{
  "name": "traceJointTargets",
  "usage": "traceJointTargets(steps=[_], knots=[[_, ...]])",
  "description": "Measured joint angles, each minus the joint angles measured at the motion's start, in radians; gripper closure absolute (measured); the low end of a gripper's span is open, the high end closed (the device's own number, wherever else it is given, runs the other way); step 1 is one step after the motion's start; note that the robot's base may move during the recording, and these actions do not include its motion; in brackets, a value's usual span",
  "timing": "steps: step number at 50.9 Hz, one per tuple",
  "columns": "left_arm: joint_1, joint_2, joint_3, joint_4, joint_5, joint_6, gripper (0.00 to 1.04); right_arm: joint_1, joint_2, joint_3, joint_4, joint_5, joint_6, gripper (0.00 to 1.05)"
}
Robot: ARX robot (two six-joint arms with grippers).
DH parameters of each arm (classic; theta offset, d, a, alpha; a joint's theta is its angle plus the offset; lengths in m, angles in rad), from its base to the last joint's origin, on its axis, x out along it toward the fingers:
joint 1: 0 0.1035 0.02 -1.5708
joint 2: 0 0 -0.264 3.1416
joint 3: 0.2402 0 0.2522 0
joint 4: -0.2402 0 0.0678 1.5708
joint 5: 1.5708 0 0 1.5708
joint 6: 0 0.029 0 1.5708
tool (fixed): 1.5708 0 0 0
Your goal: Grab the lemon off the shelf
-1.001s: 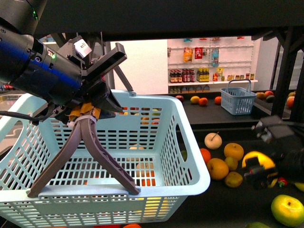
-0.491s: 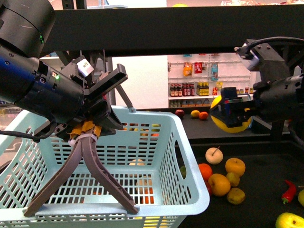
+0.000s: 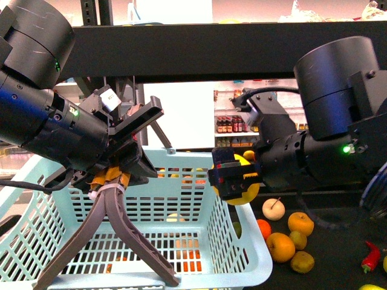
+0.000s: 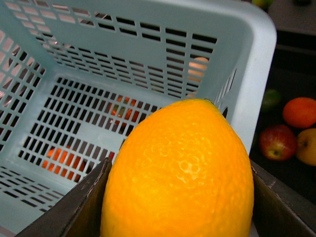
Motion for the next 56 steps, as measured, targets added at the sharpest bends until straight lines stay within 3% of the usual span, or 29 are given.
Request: traceJointTargets(steps=[17, 24, 41, 56], knots=[[0.000, 0.000, 0.000, 0.000, 0.000, 0.000, 0.89, 0.055, 0.042, 0.013, -0.003, 0.027, 0.007, 0.33], [0.000, 0.000, 0.000, 0.000, 0.000, 0.000, 0.89, 0.058, 0.044, 0.023, -0.008, 0.042, 0.005, 0.08], [0.001, 0.000, 0.000, 0.000, -0.003, -0.003, 0.89, -0.070, -0.088, -0.002, 0.068, 0.060, 0.087, 0.08], [0.001, 0.000, 0.000, 0.000, -0.003, -0.004, 0.89, -0.204, -0.404, -0.262, 0.174, 0.123, 0.078, 0.08]])
